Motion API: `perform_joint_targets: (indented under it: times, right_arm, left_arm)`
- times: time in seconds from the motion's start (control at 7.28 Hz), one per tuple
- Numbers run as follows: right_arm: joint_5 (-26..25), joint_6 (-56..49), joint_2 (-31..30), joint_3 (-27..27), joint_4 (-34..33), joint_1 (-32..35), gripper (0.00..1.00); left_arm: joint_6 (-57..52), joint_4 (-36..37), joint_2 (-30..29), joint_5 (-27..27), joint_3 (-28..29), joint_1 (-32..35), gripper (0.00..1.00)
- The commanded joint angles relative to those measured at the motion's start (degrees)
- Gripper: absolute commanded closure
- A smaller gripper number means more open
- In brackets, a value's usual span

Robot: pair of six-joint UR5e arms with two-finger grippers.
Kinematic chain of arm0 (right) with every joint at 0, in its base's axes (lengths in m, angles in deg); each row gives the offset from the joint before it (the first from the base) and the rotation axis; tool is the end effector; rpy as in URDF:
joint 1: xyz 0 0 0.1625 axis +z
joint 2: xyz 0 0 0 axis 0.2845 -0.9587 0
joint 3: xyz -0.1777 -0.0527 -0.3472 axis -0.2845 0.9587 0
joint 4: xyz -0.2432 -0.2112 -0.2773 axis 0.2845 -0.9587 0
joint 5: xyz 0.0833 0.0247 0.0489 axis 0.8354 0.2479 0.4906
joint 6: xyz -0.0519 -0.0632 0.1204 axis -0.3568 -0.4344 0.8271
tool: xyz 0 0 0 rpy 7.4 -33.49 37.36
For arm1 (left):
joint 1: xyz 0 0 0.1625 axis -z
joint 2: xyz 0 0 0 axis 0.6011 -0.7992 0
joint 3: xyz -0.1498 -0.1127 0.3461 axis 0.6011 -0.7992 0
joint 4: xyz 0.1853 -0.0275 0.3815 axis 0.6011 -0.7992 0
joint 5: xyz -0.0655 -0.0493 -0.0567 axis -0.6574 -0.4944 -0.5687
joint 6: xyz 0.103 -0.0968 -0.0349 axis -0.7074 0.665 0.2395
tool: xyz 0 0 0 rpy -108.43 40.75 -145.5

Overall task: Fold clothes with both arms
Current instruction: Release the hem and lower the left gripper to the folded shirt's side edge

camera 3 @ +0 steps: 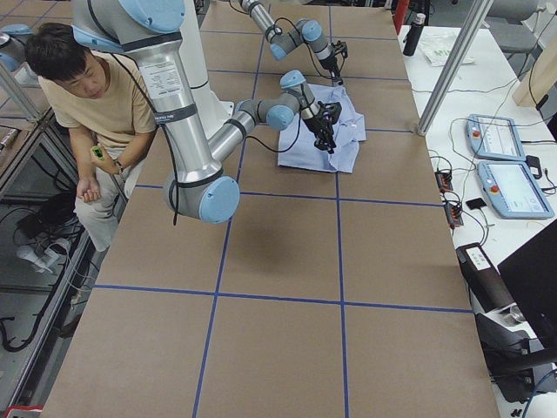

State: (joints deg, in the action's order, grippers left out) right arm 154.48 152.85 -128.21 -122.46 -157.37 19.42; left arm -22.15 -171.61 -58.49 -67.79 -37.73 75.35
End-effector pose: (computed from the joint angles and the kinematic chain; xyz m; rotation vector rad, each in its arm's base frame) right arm -0.4381 -0.5048 0.3042 0.4216 -0.7078 0.4952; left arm 0.4871 -0.5734 0.3382 0.5837 0.7276 -0.2022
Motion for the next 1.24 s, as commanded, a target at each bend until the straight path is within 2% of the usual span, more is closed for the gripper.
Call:
perform_joint_targets:
  times: [0.0, 0.14, 0.27, 0.41, 0.55, 0.69, 0.96, 1.1]
  right_arm:
    - [6.8, -3.3, 0.6, -0.6, 0.2, 2.6, 0.00]
    - [9.7, -5.5, 0.4, -2.0, 0.2, 3.9, 0.00]
    - [10.0, -6.4, -0.2, -3.5, 0.2, 4.1, 0.00]
    - [10.0, -6.4, -0.7, -4.0, 1.0, 4.0, 0.00]
    - [10.0, -6.4, -0.7, -4.0, 1.1, 4.0, 0.00]
    - [10.0, -6.4, -0.7, -4.1, 1.1, 4.0, 0.00]
    - [9.9, -6.4, -0.6, -4.1, 1.1, 4.0, 0.00]
    - [10.0, -6.4, -0.6, -4.1, 1.1, 4.0, 0.00]
  left_arm:
    - [-6.0, -2.1, 0.3, -7.9, -2.0, 2.8, 0.00]
    - [-7.8, -2.2, 4.2, -11.6, -6.9, 3.0, 0.00]
    - [-7.5, -3.3, 8.0, -11.9, -11.6, 2.7, 0.00]
    - [-7.1, -8.8, 13.6, -14.3, -13.7, 2.6, 0.00]
    - [-4.1, -17.3, 18.6, -15.4, -14.1, 2.0, 0.00]
    - [-0.7, -19.9, 20.5, -14.7, -14.2, -1.1, 0.00]
    - [2.6, -20.1, 20.6, -12.9, -14.1, -5.5, 0.00]
    - [2.8, -20.2, 20.6, -11.6, -14.1, -7.3, 0.04]
